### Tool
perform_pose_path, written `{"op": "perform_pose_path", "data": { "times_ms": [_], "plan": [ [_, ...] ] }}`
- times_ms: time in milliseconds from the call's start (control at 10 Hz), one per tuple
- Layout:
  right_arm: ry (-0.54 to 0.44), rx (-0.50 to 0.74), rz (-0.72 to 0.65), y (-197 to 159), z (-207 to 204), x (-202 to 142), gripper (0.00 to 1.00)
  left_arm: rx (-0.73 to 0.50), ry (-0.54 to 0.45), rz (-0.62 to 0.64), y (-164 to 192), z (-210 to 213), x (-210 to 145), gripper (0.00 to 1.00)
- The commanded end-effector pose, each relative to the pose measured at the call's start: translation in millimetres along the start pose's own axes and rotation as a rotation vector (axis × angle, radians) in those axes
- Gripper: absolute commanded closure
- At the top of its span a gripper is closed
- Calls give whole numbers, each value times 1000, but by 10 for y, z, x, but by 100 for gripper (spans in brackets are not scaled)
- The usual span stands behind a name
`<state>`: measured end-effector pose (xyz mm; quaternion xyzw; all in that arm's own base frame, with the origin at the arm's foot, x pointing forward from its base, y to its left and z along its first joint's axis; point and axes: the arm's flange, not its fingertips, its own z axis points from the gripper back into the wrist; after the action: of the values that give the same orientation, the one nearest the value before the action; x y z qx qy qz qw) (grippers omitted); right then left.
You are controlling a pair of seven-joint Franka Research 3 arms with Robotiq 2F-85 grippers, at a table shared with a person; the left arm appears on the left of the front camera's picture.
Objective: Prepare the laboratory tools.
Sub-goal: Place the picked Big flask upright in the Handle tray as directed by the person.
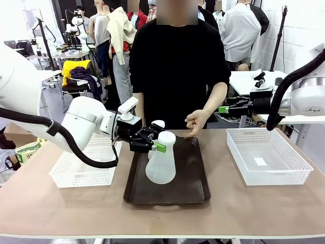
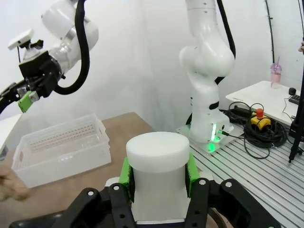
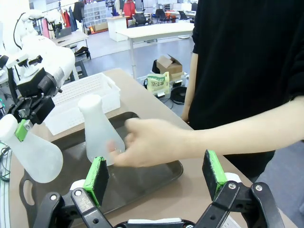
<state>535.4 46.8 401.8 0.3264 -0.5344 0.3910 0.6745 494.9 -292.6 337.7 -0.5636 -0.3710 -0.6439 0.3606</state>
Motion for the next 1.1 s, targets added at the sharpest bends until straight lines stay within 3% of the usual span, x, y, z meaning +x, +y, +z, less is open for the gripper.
{"op": "perform_pose_path", "data": {
  "times_ms": [0, 400, 900, 1000],
  "plan": [
    [18, 3, -1, 1, -1, 11, 0, -9, 55, 15, 105, 10, 12, 100],
    [18, 3, -1, 1, -1, 11, 0, -1, 84, 99, 168, 7, -97, 96],
    [18, 3, -1, 1, -1, 11, 0, -13, 103, 112, 172, -22, -122, 0],
    [18, 3, -1, 1, -1, 11, 0, -16, 107, 116, 163, -25, -127, 0]
  ]
}}
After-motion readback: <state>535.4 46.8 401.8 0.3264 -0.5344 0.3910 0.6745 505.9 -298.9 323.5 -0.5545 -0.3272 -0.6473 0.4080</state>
